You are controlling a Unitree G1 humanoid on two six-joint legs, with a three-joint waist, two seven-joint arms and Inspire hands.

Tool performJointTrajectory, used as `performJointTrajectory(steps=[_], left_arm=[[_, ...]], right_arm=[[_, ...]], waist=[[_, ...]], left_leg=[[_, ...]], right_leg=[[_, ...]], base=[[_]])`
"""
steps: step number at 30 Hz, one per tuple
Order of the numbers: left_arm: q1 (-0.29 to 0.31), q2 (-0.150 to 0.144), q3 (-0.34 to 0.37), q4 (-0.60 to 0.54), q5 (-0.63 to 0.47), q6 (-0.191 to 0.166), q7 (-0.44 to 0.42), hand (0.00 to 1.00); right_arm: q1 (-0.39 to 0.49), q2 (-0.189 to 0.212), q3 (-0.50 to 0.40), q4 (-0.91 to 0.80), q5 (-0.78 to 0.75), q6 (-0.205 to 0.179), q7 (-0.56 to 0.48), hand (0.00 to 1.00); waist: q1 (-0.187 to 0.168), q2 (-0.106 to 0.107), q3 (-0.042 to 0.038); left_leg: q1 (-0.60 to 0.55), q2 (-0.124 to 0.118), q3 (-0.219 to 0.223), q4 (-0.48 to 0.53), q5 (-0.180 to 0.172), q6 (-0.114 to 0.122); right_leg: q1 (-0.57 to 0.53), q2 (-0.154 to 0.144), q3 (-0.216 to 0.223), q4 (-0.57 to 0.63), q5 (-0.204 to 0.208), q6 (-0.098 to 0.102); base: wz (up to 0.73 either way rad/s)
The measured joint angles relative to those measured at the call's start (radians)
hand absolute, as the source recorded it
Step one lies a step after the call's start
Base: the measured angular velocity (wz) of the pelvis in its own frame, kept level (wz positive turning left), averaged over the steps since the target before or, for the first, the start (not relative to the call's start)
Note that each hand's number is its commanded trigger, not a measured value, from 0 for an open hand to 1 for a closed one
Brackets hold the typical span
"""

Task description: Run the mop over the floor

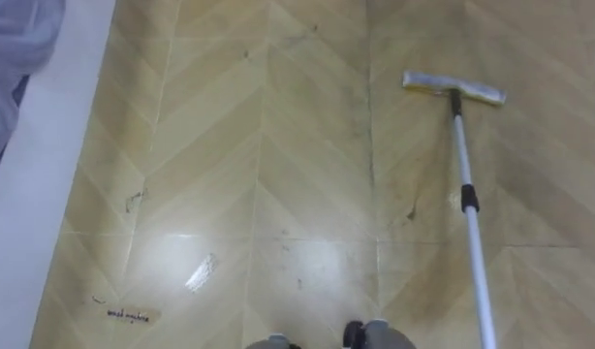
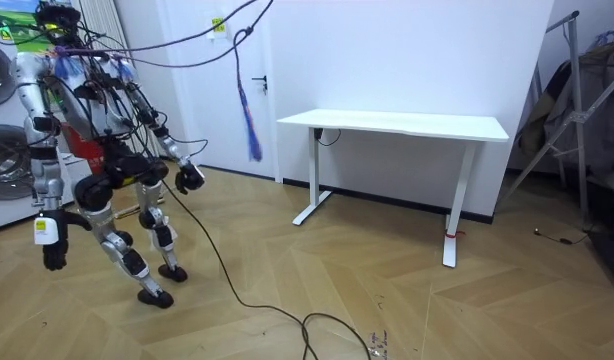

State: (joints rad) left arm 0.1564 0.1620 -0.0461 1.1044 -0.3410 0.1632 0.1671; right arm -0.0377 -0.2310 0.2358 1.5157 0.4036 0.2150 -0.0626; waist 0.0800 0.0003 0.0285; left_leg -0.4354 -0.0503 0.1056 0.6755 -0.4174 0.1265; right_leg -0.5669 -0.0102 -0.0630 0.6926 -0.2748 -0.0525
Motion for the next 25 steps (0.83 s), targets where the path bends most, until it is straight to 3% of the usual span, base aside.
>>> performJointTrajectory(steps=[4, 9, 14, 16, 21, 25], left_arm=[[-0.001, 0.002, 0.064, 0.035, 0.011, -0.004, 0.007, 0.00], [0.023, 0.004, 0.123, 0.044, 0.085, -0.002, 0.024, 0.00], [0.030, 0.000, 0.122, 0.047, 0.152, 0.002, 0.027, 0.00], [0.032, -0.005, 0.133, 0.048, 0.189, 0.009, 0.030, 0.00], [0.032, -0.028, 0.210, 0.044, 0.270, 0.018, 0.037, 0.00], [0.038, -0.038, 0.245, 0.044, 0.277, 0.026, 0.036, 0.00]], right_arm=[[0.002, 0.000, -0.024, -0.004, -0.078, 0.026, 0.002, 1.00], [0.037, -0.001, -0.084, -0.035, -0.208, 0.029, 0.011, 1.00], [0.051, 0.017, -0.085, -0.067, -0.221, 0.025, 0.005, 1.00], [0.062, 0.040, -0.103, -0.077, -0.213, 0.018, -0.005, 1.00], [0.098, 0.079, -0.142, -0.091, -0.195, -0.006, -0.009, 1.00], [0.117, 0.081, -0.152, -0.101, -0.202, -0.018, 0.000, 1.00]], waist=[[0.011, -0.032, -0.0061], [0.011, -0.051, -0.0192], [0.006, -0.049, -0.0216], [0.004, -0.038, -0.0204], [0.004, -0.020, -0.0239], [-0.006, -0.010, -0.0247]], left_leg=[[0.199, 0.006, -0.014, -0.168, 0.044, -0.015], [0.382, 0.019, -0.027, -0.317, 0.072, -0.027], [0.484, 0.024, -0.023, -0.397, 0.104, -0.044], [0.528, 0.028, -0.022, -0.434, 0.117, -0.051], [0.554, 0.036, -0.011, -0.456, 0.118, -0.052], [0.571, 0.038, -0.005, -0.460, 0.118, -0.052]], right_leg=[[0.194, 0.005, -0.042, -0.151, 0.029, -0.006], [0.369, 0.029, -0.066, -0.276, 0.041, -0.007], [0.475, 0.044, -0.080, -0.371, 0.058, -0.005], [0.529, 0.053, -0.079, -0.428, 0.073, -0.004], [0.557, 0.064, -0.074, -0.457, 0.077, -0.004], [0.585, 0.066, -0.076, -0.475, 0.079, -0.006]], base=[[0.02], [0.07], [0.00], [0.00], [-0.03], [-0.03]])
